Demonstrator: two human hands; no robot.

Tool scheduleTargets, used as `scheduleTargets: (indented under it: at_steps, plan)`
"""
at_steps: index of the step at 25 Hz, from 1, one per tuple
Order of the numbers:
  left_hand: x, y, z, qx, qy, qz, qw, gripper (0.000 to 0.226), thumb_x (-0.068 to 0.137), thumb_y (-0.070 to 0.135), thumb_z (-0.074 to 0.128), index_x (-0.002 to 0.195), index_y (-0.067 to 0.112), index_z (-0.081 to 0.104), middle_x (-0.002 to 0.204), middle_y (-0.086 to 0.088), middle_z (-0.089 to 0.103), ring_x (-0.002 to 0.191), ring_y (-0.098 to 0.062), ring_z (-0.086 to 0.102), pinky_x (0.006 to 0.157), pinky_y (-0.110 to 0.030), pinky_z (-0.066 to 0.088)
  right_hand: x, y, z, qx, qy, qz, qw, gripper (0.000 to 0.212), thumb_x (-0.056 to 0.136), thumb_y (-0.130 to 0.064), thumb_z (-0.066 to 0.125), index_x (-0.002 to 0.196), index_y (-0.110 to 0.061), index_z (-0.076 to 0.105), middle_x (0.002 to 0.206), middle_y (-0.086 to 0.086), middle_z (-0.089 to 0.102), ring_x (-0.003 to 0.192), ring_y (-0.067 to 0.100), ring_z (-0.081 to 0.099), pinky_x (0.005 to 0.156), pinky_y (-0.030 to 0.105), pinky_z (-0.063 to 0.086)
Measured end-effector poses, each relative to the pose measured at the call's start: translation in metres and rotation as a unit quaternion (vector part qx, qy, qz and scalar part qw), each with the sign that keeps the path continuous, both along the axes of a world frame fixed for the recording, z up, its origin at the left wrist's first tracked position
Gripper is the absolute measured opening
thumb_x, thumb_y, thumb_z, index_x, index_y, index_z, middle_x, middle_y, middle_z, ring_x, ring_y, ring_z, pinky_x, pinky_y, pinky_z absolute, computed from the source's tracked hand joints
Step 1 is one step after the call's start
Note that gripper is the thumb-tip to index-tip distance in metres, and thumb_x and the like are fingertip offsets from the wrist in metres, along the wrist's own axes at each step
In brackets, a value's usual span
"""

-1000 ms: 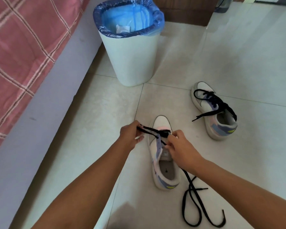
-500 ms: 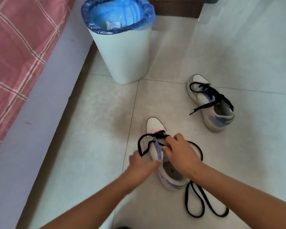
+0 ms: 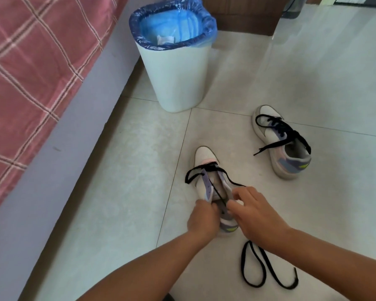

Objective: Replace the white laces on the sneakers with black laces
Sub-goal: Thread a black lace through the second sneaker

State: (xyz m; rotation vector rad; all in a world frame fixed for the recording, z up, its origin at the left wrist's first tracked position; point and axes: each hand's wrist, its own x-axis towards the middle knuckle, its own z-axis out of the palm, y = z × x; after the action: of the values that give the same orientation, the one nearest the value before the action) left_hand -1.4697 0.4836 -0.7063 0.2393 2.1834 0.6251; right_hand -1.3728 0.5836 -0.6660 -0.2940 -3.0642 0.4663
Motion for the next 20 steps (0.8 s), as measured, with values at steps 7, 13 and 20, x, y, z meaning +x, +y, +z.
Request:
scheduleTargets:
  at_steps: [7, 13, 20]
  plan:
    - [-0.014, -0.002, 0.018, -0.005, -0.113, -0.013, 0.993, 0.034, 0.093, 0.031, 0.042, 0.111, 0.003, 0.049, 0.088, -0.009, 0.058, 0.069, -0.022, 0.055, 0.055, -0.025, 0.041, 0.028, 0.017, -0.003, -0.054, -0.024, 0.069, 0.996, 0.012, 0.088, -0.029, 0.042, 0.083, -0.020, 0.049, 0.088, -0.003, 0.055, 0.076, 0.010, 0.040, 0.066, 0.020, 0.037]
    - [-0.088, -0.004, 0.028, 0.102, -0.211, 0.194, 0.953, 0.031, 0.098, 0.033, 0.038, 0.108, 0.006, 0.050, 0.098, -0.012, 0.055, 0.088, -0.023, 0.058, 0.065, -0.033, 0.050, 0.027, 0.023, -0.013, -0.158, -0.054, 0.065, 0.984, 0.013, 0.091, -0.029, 0.040, 0.086, -0.020, 0.048, 0.098, -0.002, 0.053, 0.076, 0.012, 0.051, 0.071, 0.013, 0.036]
    - [-0.104, 0.035, 0.018, 0.071, -0.160, 0.149, 0.973, 0.010, 0.087, 0.009, 0.060, 0.078, 0.006, 0.058, 0.079, -0.010, 0.062, 0.069, -0.019, 0.060, 0.064, -0.031, 0.054, 0.033, 0.031, -0.016, -0.208, -0.035, 0.062, 0.976, 0.010, 0.092, -0.028, 0.040, 0.087, -0.021, 0.045, 0.102, -0.005, 0.049, 0.071, 0.003, 0.040, 0.065, 0.002, 0.030]
